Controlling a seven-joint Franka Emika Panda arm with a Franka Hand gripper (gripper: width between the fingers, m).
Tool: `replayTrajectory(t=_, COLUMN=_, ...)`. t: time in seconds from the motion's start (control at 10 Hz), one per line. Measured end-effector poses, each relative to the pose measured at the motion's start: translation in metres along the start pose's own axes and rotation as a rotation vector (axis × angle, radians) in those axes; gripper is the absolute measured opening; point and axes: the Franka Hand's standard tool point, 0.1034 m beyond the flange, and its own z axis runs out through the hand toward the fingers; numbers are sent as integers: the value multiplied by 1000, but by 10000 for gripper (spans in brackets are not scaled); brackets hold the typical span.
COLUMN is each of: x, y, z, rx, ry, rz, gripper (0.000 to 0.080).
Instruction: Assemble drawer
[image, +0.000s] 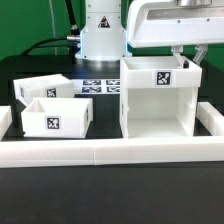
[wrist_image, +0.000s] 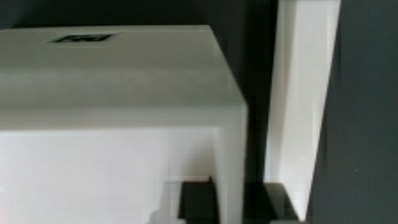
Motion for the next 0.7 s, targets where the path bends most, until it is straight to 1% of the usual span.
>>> replayTrajectory(t=0.1, x=8, y=1, z=1, rx=3, ry=19, rz=2, gripper=38)
replayTrajectory(t=0.2, x=11, y=1, z=1, rx=3, ry=22, rz=6, gripper=38)
replayTrajectory(t=0.3, x=11, y=1, z=1, rx=4, ry=22, rz=9, gripper=38)
replayTrajectory(t=0.7, x=10, y=-5, z=0, rx=25, ry=16, rz=232, gripper=38)
